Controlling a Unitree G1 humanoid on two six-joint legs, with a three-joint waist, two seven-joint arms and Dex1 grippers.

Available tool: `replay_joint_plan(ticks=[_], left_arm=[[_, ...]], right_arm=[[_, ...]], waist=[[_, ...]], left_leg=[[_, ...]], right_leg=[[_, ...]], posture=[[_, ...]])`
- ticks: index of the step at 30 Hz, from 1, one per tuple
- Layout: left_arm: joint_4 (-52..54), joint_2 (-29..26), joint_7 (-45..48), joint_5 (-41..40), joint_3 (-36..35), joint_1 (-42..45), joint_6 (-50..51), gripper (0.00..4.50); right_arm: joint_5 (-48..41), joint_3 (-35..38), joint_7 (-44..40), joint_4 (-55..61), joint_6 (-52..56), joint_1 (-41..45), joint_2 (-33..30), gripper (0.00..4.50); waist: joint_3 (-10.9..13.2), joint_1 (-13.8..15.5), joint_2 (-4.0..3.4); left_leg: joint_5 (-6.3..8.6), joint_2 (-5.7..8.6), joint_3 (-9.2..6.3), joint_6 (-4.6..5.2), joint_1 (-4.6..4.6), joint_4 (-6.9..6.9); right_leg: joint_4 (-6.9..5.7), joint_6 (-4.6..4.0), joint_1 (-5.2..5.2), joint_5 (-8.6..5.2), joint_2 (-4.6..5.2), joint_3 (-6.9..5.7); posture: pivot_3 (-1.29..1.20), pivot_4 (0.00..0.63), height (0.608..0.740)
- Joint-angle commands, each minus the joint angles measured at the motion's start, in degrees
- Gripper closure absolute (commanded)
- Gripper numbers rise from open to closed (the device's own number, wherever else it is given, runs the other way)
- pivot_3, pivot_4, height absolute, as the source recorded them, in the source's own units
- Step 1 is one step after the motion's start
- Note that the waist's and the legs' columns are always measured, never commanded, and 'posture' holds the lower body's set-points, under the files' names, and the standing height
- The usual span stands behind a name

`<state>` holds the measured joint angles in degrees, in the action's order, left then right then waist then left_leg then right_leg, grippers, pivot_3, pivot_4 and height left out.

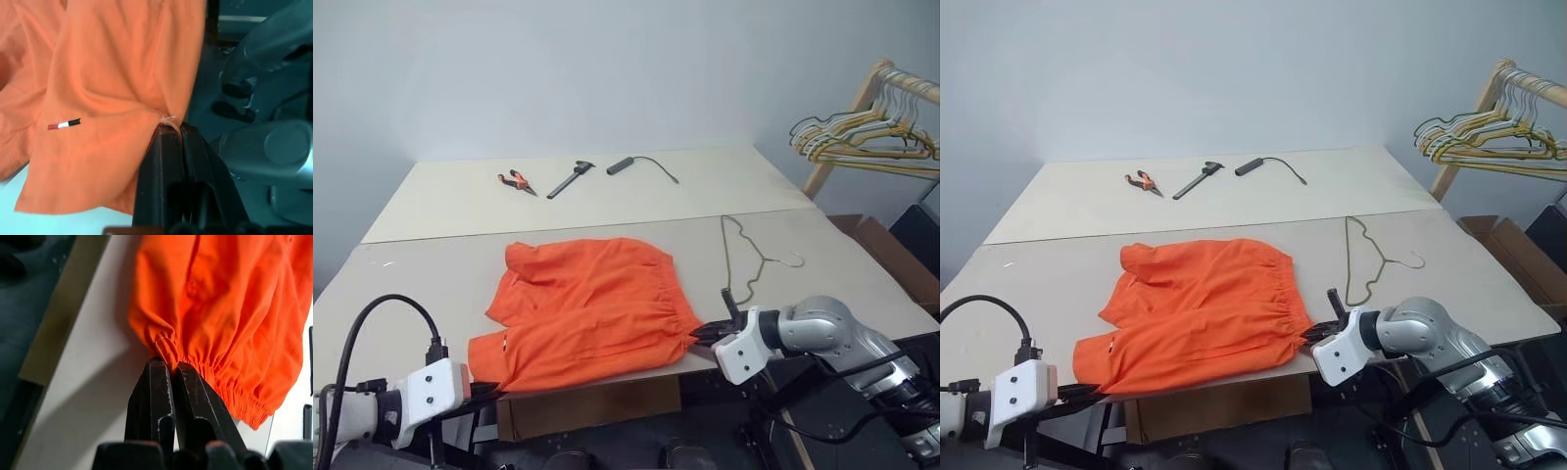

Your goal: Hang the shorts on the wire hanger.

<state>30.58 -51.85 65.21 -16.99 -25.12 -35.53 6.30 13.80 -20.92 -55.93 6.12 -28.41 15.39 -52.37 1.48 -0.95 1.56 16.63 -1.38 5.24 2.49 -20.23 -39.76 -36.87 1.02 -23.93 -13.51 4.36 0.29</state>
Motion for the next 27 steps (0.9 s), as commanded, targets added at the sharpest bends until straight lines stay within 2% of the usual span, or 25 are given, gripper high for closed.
replay_joint_plan(ticks=[1,5,8,10,11,12,13,14,15,17,18,23,25,27], left_arm=[[-0.5,1.2,-5.3,1.9,3.1,6.8,1.6,4.45],[-8.1,5.0,-14.6,1.6,9.4,27.0,11.6,4.45],[-13.7,7.8,-22.0,4.5,12.5,40.7,17.3,4.45],[-25.1,14.1,-39.5,9.7,11.7,62.2,17.0,4.45],[-29.0,16.4,-46.4,11.3,10.3,70.5,13.6,4.45],[-31.1,18.3,-50.4,11.6,8.8,76.0,11.3,4.45],[-31.3,19.7,-52.2,10.3,6.9,79.3,9.6,4.45],[-31.5,21.1,-54.4,8.9,4.8,82.6,6.9,4.45],[-31.0,21.4,-55.0,7.2,3.0,85.0,4.8,4.45],[-29.9,20.6,-54.2,5.4,1.1,86.8,2.2,4.45],[-28.5,19.1,-51.7,4.1,0.6,85.7,2.3,4.45],[-18.4,15.0,-41.6,-5.7,-1.8,74.4,6.9,4.45],[-14.5,14.3,-38.2,-10.2,-4.0,66.7,10.1,4.45],[-11.2,12.8,-31.8,-13.2,-5.6,55.8,11.8,4.45]], right_arm=[[-3.1,1.6,-0.9,0.3,2.5,3.2,1.8,4.5],[-9.8,3.1,-1.9,-3.3,20.2,13.2,11.4,4.5],[-7.9,3.9,2.2,-10.6,28.1,22.6,17.3,4.5],[-4.6,7.5,17.5,-24.1,30.4,36.6,24.7,4.5],[-2.1,8.6,25.5,-29.8,28.7,42.2,26.7,4.5],[0.2,9.2,32.0,-34.2,26.2,46.1,27.7,4.5],[1.2,10.1,36.9,-36.9,23.5,48.4,28.3,4.5],[1.4,11.6,41.8,-38.8,21.0,50.6,28.9,4.5],[2.5,12.9,48.3,-39.9,18.0,52.4,29.0,4.5],[3.2,14.8,54.2,-40.3,13.8,54.2,28.8,4.5],[3.3,15.0,54.2,-39.3,12.3,53.7,28.2,4.5],[1.0,13.3,45.8,-32.3,8.5,46.5,26.6,4.5],[1.9,11.0,42.1,-29.5,6.7,41.1,25.8,4.5],[2.7,7.4,35.7,-26.5,5.1,34.5,24.0,4.5]], waist=[[0.0,0.2,0.0],[0.0,0.1,0.02],[0.0,-0.2,0.05],[0.0,0.0,0.05],[0.3,0.1,0.41],[0.3,0.0,0.57],[0.3,-0.2,0.61],[0.1,-0.6,0.63],[-0.1,-0.9,0.58],[-0.6,-1.7,0.31],[-0.7,-2.2,0.18],[-0.7,-5.0,0.13],[-0.6,-5.5,0.07],[-0.6,-6.1,0.04]], left_leg=[[0.0,0.0,0.0,0.0,0.0,0.0],[-0.02,-0.01,-0.01,0.0,0.07,-0.05],[-0.01,-0.12,-0.01,0.0,0.16,-0.04],[0.0,-0.05,-0.02,-0.02,0.04,-0.03],[-0.04,0.11,-0.04,-0.07,-0.02,-0.09],[-0.28,0.34,-0.18,-0.19,-0.29,-0.13],[-0.56,0.35,-0.35,-0.48,-0.98,-0.03],[-0.86,0.36,-0.4,-1.01,-1.25,0.06],[-0.89,0.41,-0.4,-1.07,-1.73,0.23],[-0.83,0.55,-0.38,-1.03,-1.64,0.86],[-0.69,0.55,-0.37,-1.02,-1.59,1.01],[-0.53,0.53,-0.36,-0.93,-1.83,1.08],[-0.53,0.46,-0.32,-0.92,-1.89,0.92],[-0.56,0.34,-0.29,-0.89,-1.67,0.76]], right_leg=[[0.0,0.0,0.01,0.01,0.0,0.0],[-0.12,0.0,0.36,0.5,-0.14,0.09],[0.03,-0.1,0.52,0.66,-0.29,0.08],[0.06,-0.1,0.43,0.77,-0.27,0.09],[-0.13,-0.07,0.32,0.82,-0.18,0.12],[-0.27,-0.11,-0.02,0.94,-0.06,0.05],[-0.1,-0.27,-0.65,1.35,-0.11,-0.11],[-0.14,-0.29,-0.92,1.47,-0.11,-0.18],[-0.16,-0.3,-1.45,1.47,0.06,-0.17],[-0.1,-0.3,-1.62,1.47,0.17,-0.21],[-0.11,-0.31,-1.67,1.47,0.18,-0.34],[0.43,-0.16,-1.67,1.37,0.16,-1.05],[1.17,0.1,-1.24,1.15,0.16,-1.01],[0.95,0.09,-1.0,1.15,0.15,-0.86]], posture=[[-0.01,0.0,0.74],[-0.02,0.0,0.74],[-0.02,0.0,0.74],[-0.02,0.0,0.74],[-0.03,0.0,0.74],[-0.03,0.0,0.74],[-0.04,0.0,0.74],[-0.04,0.0,0.74],[-0.04,0.0,0.74],[-0.04,0.0,0.74],[-0.04,0.0,0.74],[-0.03,0.0,0.74],[-0.03,0.0,0.74],[-0.02,0.0,0.74]])
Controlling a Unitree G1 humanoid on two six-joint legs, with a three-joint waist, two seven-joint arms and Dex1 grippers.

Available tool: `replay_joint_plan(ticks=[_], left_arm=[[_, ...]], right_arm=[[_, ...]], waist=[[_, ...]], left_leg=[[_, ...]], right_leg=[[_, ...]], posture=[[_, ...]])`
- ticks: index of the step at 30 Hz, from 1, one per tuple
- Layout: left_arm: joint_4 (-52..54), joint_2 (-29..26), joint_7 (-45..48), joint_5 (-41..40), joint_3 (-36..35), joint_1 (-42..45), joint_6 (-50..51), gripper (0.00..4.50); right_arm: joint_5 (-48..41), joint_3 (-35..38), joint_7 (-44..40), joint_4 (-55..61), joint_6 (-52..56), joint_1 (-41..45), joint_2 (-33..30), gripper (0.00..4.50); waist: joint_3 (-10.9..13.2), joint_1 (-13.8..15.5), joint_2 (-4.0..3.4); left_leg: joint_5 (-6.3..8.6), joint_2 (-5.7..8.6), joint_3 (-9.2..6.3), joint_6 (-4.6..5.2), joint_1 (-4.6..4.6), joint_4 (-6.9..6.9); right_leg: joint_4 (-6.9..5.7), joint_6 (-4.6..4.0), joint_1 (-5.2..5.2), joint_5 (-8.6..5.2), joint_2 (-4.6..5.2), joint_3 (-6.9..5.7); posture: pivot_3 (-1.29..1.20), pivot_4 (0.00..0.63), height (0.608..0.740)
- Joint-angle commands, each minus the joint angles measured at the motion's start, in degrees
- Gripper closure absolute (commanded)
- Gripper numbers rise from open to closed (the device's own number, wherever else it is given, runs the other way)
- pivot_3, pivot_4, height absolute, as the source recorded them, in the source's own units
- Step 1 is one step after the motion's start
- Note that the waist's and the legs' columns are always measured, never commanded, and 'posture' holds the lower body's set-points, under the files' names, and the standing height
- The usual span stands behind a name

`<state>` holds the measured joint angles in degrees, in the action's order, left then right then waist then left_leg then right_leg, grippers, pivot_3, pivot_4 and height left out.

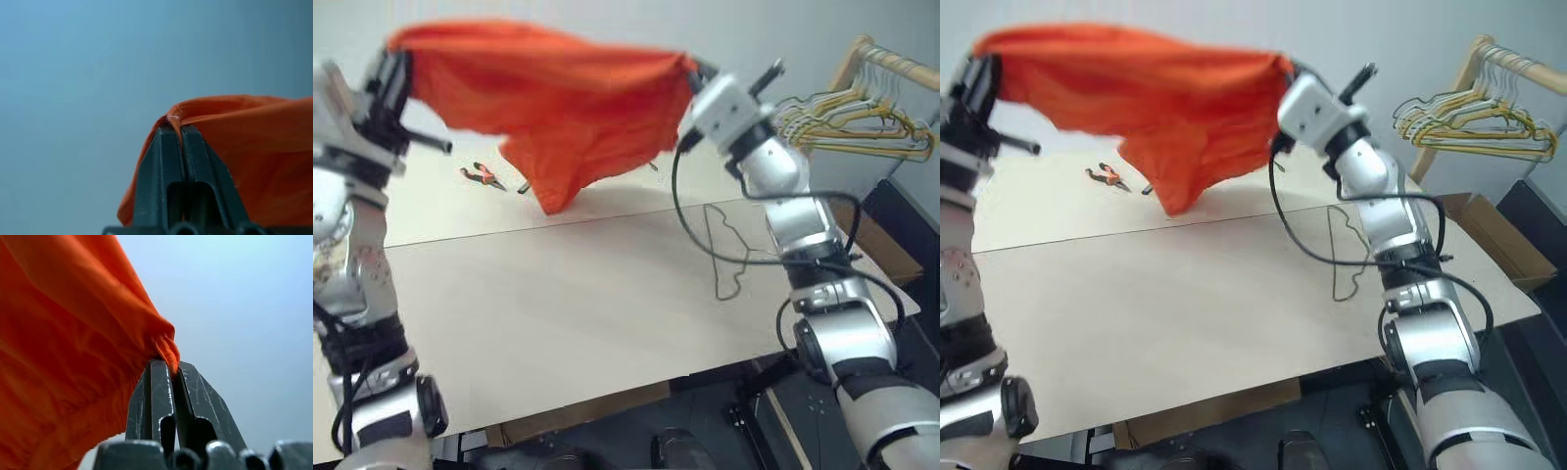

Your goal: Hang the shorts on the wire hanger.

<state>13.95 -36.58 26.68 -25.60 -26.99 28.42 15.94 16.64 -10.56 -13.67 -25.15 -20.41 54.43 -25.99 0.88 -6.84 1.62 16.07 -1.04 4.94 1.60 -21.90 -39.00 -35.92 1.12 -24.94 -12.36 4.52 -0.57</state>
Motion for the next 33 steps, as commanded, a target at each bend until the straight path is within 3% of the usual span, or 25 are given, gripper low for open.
replay_joint_plan(ticks=[1,4,8,10,12,20,25,29,30,33], left_arm=[[6.6,-3.4,11.3,-4.4,-3.9,-15.4,1.2,4.45],[9.0,-4.7,19.3,-3.8,-3.2,-31.0,-1.2,4.45],[6.2,-5.1,24.9,3.0,0.6,-45.1,-7.6,4.45],[4.5,-5.3,27.1,7.0,3.1,-50.1,-12.1,4.45],[4.6,-5.8,29.5,8.1,4.4,-53.8,-14.8,4.45],[10.1,-11.6,39.1,8.3,3.0,-67.6,-16.1,4.45],[12.0,-14.5,40.3,11.1,2.9,-71.5,-14.5,4.45],[12.4,-13.7,38.6,10.8,3.7,-70.6,-12.2,4.45],[12.3,-13.5,39.0,10.8,3.6,-70.9,-13.0,4.05],[12.6,-14.1,40.4,11.4,3.5,-72.3,-13.6,3.22]], right_arm=[[1.4,-5.5,-9.7,5.8,-4.7,-8.1,-4.2,4.5],[4.9,-10.3,-14.5,6.4,-9.3,-14.8,-8.1,4.5],[10.8,-15.5,-17.6,4.4,-16.3,-18.9,-12.6,4.5],[9.6,-16.7,-20.8,5.1,-19.1,-20.2,-14.4,4.5],[7.4,-16.9,-23.4,6.2,-21.1,-20.6,-15.6,4.5],[0.4,-17.8,-33.0,7.0,-30.3,-21.4,-20.1,4.5],[1.3,-18.7,-35.0,3.3,-34.9,-20.1,-19.6,4.5],[0.8,-19.9,-37.3,2.2,-37.2,-19.8,-20.5,4.5],[0.1,-20.0,-38.5,3.0,-36.9,-20.3,-21.1,3.9],[-0.4,-19.9,-39.7,3.8,-37.1,-21.1,-21.8,2.94]], waist=[[0.0,-0.4,-0.07],[0.3,-0.2,-0.13],[0.4,0.8,-0.16],[0.4,1.5,-0.27],[0.4,2.3,-0.21],[0.4,3.2,-0.13],[0.4,3.2,-0.14],[0.4,3.2,-0.18],[0.4,3.3,-0.18],[0.4,3.3,-0.19]], left_leg=[[-0.02,-0.03,0.06,0.01,0.19,0.0],[0.56,-0.07,0.31,0.77,1.55,0.11],[0.29,-0.12,0.31,0.72,1.85,0.01],[0.24,-0.14,0.38,0.71,2.25,0.04],[0.36,-0.14,0.47,0.56,2.59,0.14],[0.47,-0.58,0.9,0.82,2.51,0.13],[0.48,-0.74,1.02,0.82,2.58,0.13],[0.48,-0.75,1.1,0.82,2.58,0.14],[0.48,-0.75,1.11,0.82,2.58,0.13],[0.49,-0.76,1.15,0.82,2.58,0.14]], right_leg=[[-0.01,-0.02,0.14,0.02,-0.03,0.06],[-0.06,-0.12,1.27,-0.23,0.04,0.25],[-0.21,-0.21,1.46,-0.24,0.02,0.28],[-0.22,-0.4,1.72,-0.4,0.01,0.33],[-0.22,-0.36,1.95,-0.51,0.04,0.42],[-0.11,-0.71,1.75,-0.37,-0.08,0.55],[-0.16,-0.8,1.72,-0.5,-0.18,0.55],[-0.19,-0.66,1.68,-0.59,-0.18,0.6],[-0.19,-0.67,1.68,-0.58,-0.18,0.61],[-0.18,-0.73,1.67,-0.54,-0.15,0.64]], posture=[[-0.02,0.0,0.74],[-0.02,0.0,0.74],[-0.01,0.0,0.74],[-0.01,0.0,0.74],[-0.01,0.0,0.74],[-0.02,0.0,0.74],[-0.01,0.0,0.74],[-0.01,0.0,0.74],[-0.02,0.0,0.74],[-0.02,0.0,0.74]])
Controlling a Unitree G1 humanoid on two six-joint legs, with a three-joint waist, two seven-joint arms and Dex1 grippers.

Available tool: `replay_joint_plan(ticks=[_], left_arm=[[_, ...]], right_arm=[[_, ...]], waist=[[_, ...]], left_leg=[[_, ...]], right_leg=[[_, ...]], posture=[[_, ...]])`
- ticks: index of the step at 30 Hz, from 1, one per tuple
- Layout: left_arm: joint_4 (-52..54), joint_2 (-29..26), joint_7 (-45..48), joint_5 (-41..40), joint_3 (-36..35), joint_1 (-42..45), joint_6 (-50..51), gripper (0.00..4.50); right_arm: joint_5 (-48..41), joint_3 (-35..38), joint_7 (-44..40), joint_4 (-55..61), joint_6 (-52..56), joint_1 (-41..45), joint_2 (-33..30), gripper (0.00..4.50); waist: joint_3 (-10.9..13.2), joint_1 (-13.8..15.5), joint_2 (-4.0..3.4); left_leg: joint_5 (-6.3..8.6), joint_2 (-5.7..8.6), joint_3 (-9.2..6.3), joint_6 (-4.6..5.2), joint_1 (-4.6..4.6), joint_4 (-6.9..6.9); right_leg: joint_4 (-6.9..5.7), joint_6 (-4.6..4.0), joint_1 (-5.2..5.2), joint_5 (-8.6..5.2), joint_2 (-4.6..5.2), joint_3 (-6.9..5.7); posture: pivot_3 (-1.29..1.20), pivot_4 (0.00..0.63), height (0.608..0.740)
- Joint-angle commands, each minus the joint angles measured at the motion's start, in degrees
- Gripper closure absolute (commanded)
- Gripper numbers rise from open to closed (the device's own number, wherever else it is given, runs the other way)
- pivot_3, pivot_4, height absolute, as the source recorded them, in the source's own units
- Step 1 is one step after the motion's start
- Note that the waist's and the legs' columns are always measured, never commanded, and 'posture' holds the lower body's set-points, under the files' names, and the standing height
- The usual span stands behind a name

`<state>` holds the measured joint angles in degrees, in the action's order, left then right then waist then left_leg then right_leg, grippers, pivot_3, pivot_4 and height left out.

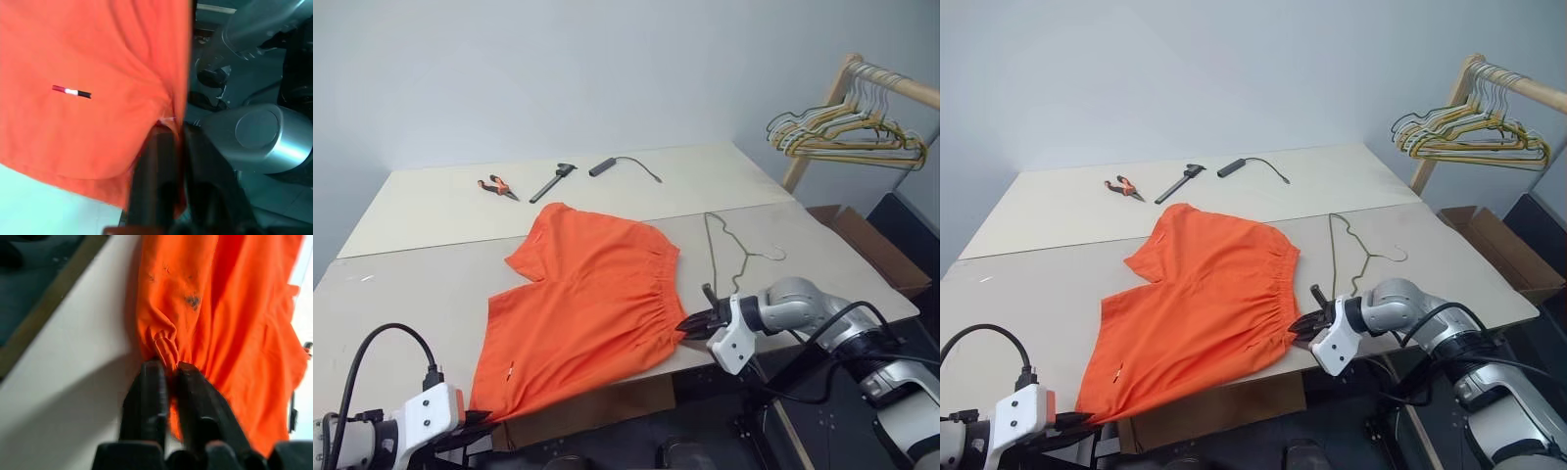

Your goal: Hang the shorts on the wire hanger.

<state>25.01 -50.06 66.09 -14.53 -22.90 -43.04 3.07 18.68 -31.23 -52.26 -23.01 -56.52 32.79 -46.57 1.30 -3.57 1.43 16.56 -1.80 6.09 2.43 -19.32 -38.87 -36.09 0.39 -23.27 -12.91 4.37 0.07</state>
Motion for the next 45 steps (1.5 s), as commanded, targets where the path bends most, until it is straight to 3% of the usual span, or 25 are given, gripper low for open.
replay_joint_plan(ticks=[1,6,9,10,15,18,21,24,27,33,40,45], left_arm=[[1.3,-0.8,1.4,1.0,-0.7,-1.3,-1.6,2.91],[-0.2,-4.4,6.1,1.0,-5.6,-3.0,-1.4,1.26],[0.2,-5.1,10.0,-4.7,-10.6,-2.6,0.1,0.26],[0.7,-4.3,10.4,-8.3,-11.9,-1.2,1.2,0.04],[3.1,-0.9,6.2,-20.4,-12.5,8.9,7.6,0.04],[5.9,1.8,1.1,-25.4,-8.3,16.7,10.9,0.04],[8.6,3.8,-2.9,-27.9,-4.0,22.2,13.9,0.04],[9.9,4.0,-3.4,-27.3,-0.8,24.6,14.7,0.04],[9.8,3.8,-3.2,-26.8,0.2,25.3,14.8,0.04],[9.2,3.5,-3.2,-26.2,0.7,26.6,14.5,0.04],[8.7,3.3,-2.8,-25.8,0.4,27.3,14.1,0.04],[8.5,3.9,-3.2,-25.7,1.3,28.3,13.7,0.04]], right_arm=[[-2.4,1.0,-1.3,1.9,-0.6,0.3,-1.3,2.63],[-10.1,1.9,-6.9,5.3,3.4,-1.8,-5.4,0.83],[-21.0,5.9,-10.1,10.3,16.2,-3.5,-6.8,0.0],[-24.1,7.9,-9.9,12.4,23.4,-3.7,-6.7,0.0],[-29.0,13.8,-5.9,19.8,60.5,-0.7,-4.7,0.0],[-30.6,17.7,4.7,16.7,85.7,4.9,3.2,0.0],[-30.0,22.1,15.1,10.9,100.9,9.1,11.7,0.0],[-26.7,23.2,23.0,5.8,104.1,10.4,17.8,0.0],[-21.8,19.9,26.6,3.2,102.0,9.7,19.1,0.0],[-17.5,17.1,24.6,3.7,100.9,6.6,15.8,0.0],[-16.7,18.3,21.5,8.1,100.0,1.7,10.8,0.0],[-23.1,24.8,20.3,11.3,102.4,3.7,14.9,0.0]], waist=[[0.0,0.0,0.0],[0.0,0.2,0.02],[0.0,0.3,0.01],[0.0,0.3,0.01],[0.0,0.4,-0.03],[0.0,0.1,-0.04],[-0.1,-0.5,-0.04],[-0.1,-0.9,-0.1],[-0.1,-1.4,-0.25],[-0.1,-2.7,-0.29],[-0.2,-3.7,-0.27],[-0.2,-4.5,-0.27]], left_leg=[[0.01,-0.01,0.02,0.0,0.0,0.01],[0.03,-0.06,0.1,0.0,-0.02,0.03],[0.03,-0.1,0.15,-0.01,-0.03,0.04],[0.03,-0.14,0.18,-0.01,-0.04,0.05],[0.06,-0.17,0.31,-0.06,-0.19,0.02],[0.07,-0.17,0.35,-0.09,-0.39,0.0],[-0.02,-0.16,0.36,-0.18,-0.83,-0.06],[-0.01,-0.14,0.36,-0.22,-0.96,-0.04],[0.08,-0.1,0.37,-0.26,-1.1,-0.03],[0.11,0.04,0.35,-0.17,-1.77,-0.14],[0.13,0.04,0.32,-0.11,-1.69,-0.17],[0.12,-0.01,0.34,-0.12,-1.55,-0.17]], right_leg=[[0.01,0.0,-0.01,0.0,0.01,0.02],[0.01,-0.05,-0.11,0.0,0.05,0.07],[0.0,-0.03,-0.34,-0.03,0.09,0.07],[0.0,-0.03,-0.46,-0.03,0.18,0.05],[-0.13,-0.09,-0.83,0.13,0.44,-0.17],[-0.12,-0.26,-0.86,0.28,0.14,-0.2],[-0.13,-0.17,-1.06,0.58,0.04,-0.19],[-0.08,-0.05,-1.14,0.68,-0.01,-0.23],[-0.05,-0.03,-1.23,0.66,-0.03,-0.25],[0.02,0.17,-1.74,0.67,-0.02,-0.2],[0.04,0.31,-1.63,0.67,-0.11,-0.12],[0.02,0.32,-1.59,0.66,-0.28,0.07]], posture=[[-0.03,0.0,0.74],[-0.04,0.0,0.74],[-0.05,0.0,0.74],[-0.05,0.0,0.74],[-0.06,0.0,0.74],[-0.1,0.0,0.74],[-0.11,0.0,0.74],[-0.13,0.0,0.74],[-0.13,0.0,0.74],[-0.13,0.0,0.74],[-0.13,0.0,0.74],[-0.14,0.0,0.74]])
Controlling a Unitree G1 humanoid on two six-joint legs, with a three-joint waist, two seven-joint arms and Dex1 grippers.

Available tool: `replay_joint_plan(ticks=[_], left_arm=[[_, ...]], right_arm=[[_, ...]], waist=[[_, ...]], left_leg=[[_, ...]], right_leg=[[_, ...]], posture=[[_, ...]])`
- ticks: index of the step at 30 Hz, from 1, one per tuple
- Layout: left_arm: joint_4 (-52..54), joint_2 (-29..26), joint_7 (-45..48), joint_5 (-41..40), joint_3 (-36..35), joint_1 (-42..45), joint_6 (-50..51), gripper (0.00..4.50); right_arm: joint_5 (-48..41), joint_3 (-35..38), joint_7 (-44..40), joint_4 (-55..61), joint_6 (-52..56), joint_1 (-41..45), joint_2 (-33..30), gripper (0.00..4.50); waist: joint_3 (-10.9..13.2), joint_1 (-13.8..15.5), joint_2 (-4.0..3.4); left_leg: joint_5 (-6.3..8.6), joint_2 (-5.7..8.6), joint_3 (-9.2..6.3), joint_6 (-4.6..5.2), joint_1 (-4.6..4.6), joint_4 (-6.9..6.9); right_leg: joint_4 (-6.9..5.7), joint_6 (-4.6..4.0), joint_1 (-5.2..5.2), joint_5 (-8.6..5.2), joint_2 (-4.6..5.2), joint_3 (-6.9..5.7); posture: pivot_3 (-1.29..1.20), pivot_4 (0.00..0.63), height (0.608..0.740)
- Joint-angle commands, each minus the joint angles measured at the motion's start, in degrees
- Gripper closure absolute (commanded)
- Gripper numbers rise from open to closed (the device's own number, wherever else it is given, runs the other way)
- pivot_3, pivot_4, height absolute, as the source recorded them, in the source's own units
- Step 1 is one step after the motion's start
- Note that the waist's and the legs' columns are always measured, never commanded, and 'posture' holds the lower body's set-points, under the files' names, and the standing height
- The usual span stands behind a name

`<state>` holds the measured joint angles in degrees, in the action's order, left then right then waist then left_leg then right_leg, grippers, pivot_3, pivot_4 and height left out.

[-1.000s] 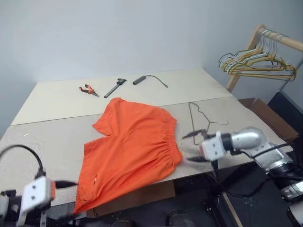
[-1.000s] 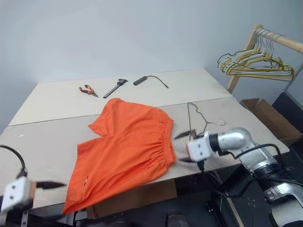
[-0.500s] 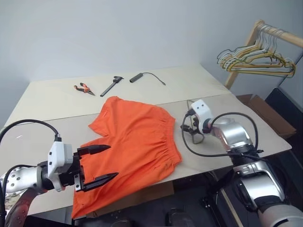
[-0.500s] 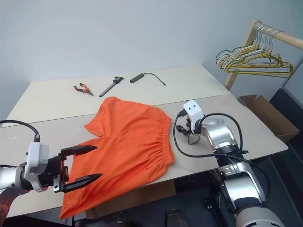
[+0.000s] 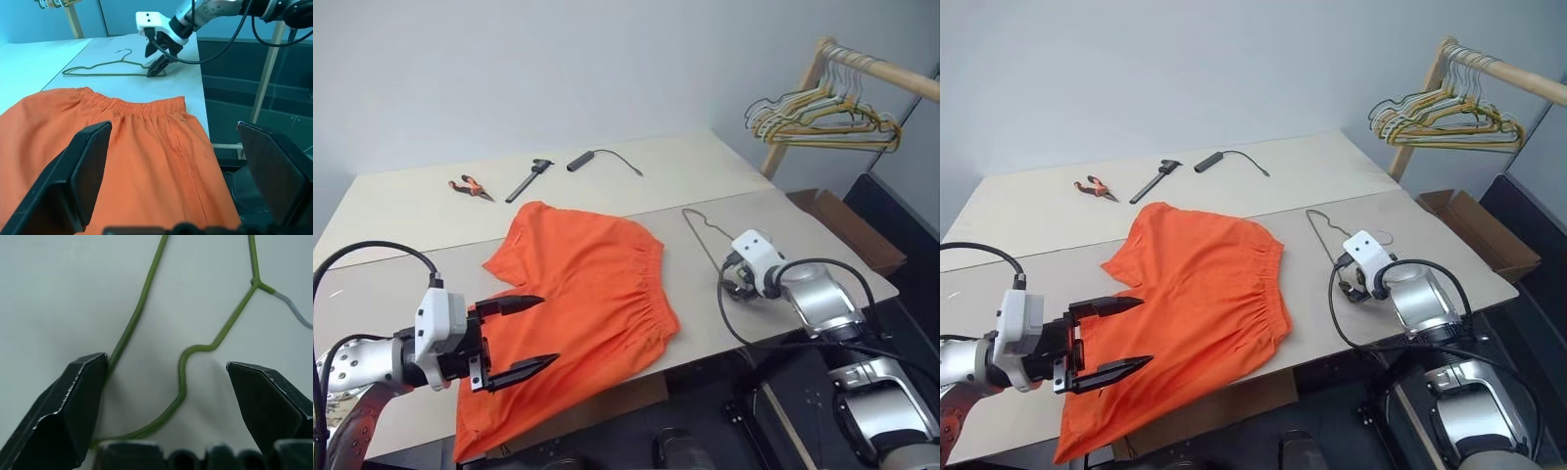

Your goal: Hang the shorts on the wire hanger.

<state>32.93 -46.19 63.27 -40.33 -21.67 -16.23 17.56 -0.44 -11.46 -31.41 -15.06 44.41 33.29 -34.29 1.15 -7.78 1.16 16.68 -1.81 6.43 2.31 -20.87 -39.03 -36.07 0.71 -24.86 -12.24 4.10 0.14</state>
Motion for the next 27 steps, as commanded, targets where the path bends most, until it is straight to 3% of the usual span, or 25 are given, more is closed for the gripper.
replay_joint_plan(ticks=[1,5,11,18,21,27], left_arm=[[0.6,0.4,-0.7,-0.3,0.3,1.9,-0.7,0.04],[1.2,0.8,-1.0,-1.3,1.2,2.6,0.2,0.04],[2.8,1.3,-1.5,-2.0,1.5,1.9,0.5,0.04],[3.6,1.4,-1.7,-3.3,1.4,1.5,0.8,0.04],[3.3,1.2,-1.4,-3.0,1.6,1.4,0.5,0.0],[2.9,1.3,-1.4,-2.6,2.1,1.8,0.1,0.0]], right_arm=[[-5.2,6.2,-0.6,2.2,2.3,4.3,4.1,0.0],[-5.3,7.1,0.7,-6.0,2.2,8.2,7.5,0.0],[-3.5,6.1,2.7,-17.4,-0.5,11.7,10.1,0.0],[-2.3,4.1,-0.5,-22.8,-0.5,12.5,11.3,0.0],[-1.4,3.9,0.3,-23.9,1.0,12.6,11.8,0.61],[0.1,3.5,1.1,-26.9,1.3,13.0,12.3,2.67]], waist=[[0.0,-0.7,0.01],[0.0,-1.4,0.01],[0.0,-1.4,0.03],[0.0,-2.1,0.01],[0.0,-2.3,0.03],[-0.2,-2.5,0.19]], left_leg=[[0.0,-0.03,0.0,0.0,0.05,0.0],[0.01,-0.1,-0.01,-0.01,0.67,0.02],[0.01,-0.03,-0.01,-0.01,0.6,0.02],[0.02,-0.03,0.02,0.01,0.65,0.03],[0.02,-0.05,0.0,0.01,0.69,0.03],[0.02,-0.05,0.0,0.0,0.71,0.03]], right_leg=[[-0.01,0.0,0.05,0.0,-0.05,0.02],[0.02,0.0,0.63,0.0,-0.12,0.05],[0.05,0.0,0.62,0.01,-0.02,0.06],[0.04,0.02,0.64,0.01,-0.03,0.13],[0.03,0.02,0.68,0.0,-0.05,0.13],[0.02,0.02,0.7,0.0,-0.05,0.13]], posture=[[-0.14,0.0,0.74],[-0.14,0.0,0.74],[-0.12,0.0,0.74],[-0.12,0.0,0.74],[-0.13,0.0,0.74],[-0.13,0.0,0.74]])
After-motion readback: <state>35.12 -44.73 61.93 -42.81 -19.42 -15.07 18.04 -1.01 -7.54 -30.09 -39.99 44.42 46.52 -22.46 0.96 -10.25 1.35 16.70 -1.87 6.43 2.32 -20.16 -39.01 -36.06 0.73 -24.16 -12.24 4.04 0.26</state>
